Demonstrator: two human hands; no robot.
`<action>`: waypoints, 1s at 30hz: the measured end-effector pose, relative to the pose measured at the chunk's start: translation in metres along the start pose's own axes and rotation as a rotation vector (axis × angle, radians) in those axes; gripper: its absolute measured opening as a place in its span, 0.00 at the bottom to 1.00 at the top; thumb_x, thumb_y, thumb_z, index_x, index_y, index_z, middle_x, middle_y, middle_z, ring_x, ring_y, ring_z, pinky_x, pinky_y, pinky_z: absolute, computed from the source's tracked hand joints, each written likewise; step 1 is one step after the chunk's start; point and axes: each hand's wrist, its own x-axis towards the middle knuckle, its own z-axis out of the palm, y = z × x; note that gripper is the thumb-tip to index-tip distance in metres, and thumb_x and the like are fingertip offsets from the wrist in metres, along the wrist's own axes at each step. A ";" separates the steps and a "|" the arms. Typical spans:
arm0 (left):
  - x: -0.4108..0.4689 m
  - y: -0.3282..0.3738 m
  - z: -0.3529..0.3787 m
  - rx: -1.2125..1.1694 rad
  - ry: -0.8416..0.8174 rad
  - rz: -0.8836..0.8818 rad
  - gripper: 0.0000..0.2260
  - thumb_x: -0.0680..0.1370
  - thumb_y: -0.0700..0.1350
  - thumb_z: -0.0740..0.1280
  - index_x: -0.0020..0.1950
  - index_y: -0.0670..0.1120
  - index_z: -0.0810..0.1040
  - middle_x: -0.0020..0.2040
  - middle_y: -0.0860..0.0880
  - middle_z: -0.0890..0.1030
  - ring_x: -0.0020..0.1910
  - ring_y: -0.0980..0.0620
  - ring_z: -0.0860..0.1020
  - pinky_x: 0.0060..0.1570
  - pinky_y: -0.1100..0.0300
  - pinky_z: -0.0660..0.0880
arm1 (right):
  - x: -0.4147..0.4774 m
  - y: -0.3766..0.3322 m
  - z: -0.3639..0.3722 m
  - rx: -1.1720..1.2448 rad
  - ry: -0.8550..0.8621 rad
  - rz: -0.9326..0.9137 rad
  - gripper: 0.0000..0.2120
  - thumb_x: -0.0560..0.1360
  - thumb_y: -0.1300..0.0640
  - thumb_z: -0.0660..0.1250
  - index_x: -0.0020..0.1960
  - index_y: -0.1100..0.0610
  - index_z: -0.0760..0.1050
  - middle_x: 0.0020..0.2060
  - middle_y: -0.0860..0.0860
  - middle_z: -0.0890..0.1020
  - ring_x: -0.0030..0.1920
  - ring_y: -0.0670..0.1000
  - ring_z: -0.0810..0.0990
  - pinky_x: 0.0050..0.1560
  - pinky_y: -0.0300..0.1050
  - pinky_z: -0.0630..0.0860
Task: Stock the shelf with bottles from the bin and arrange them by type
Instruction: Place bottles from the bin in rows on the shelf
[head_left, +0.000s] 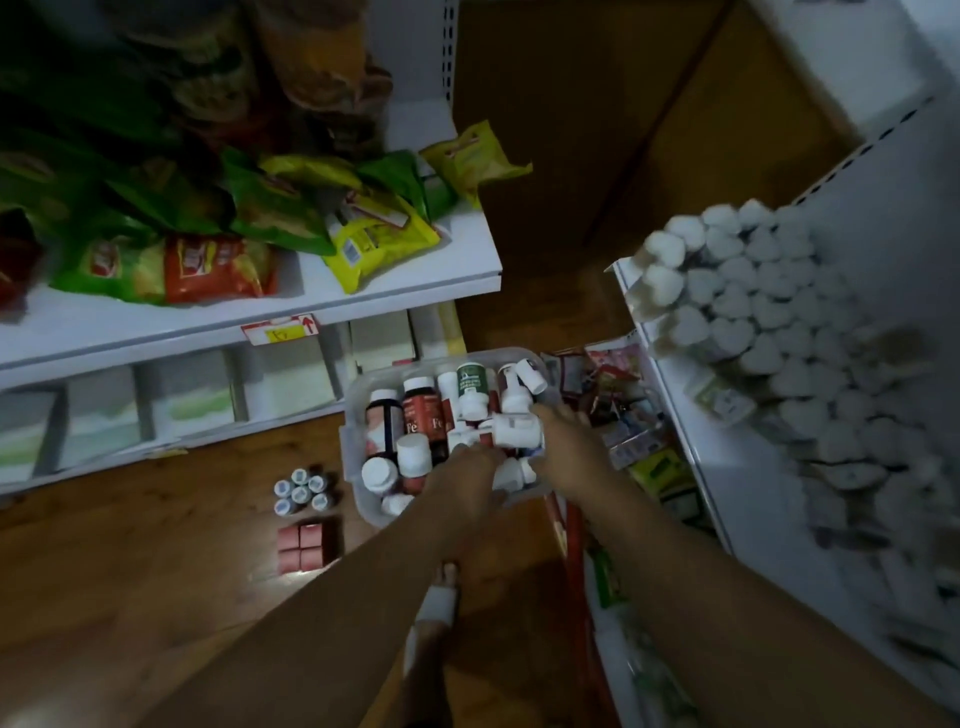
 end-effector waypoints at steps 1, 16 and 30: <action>0.001 0.003 -0.001 0.020 0.017 0.011 0.26 0.77 0.53 0.72 0.74 0.49 0.75 0.70 0.45 0.76 0.67 0.41 0.74 0.64 0.45 0.76 | 0.006 0.001 0.003 -0.017 -0.016 -0.006 0.37 0.75 0.56 0.73 0.80 0.48 0.61 0.74 0.55 0.70 0.73 0.63 0.66 0.67 0.57 0.71; -0.035 0.010 -0.087 -0.616 0.177 0.086 0.18 0.76 0.46 0.78 0.65 0.54 0.80 0.60 0.57 0.82 0.59 0.55 0.81 0.59 0.61 0.78 | -0.033 0.001 -0.059 0.813 0.337 -0.006 0.23 0.69 0.58 0.80 0.59 0.48 0.75 0.57 0.52 0.80 0.51 0.45 0.81 0.43 0.35 0.77; -0.185 0.283 -0.206 -1.360 -0.251 0.642 0.24 0.80 0.41 0.63 0.77 0.39 0.71 0.71 0.33 0.77 0.70 0.32 0.76 0.67 0.37 0.77 | -0.354 0.036 -0.225 1.384 0.856 -0.362 0.38 0.68 0.70 0.69 0.75 0.48 0.68 0.55 0.52 0.84 0.55 0.53 0.85 0.50 0.46 0.82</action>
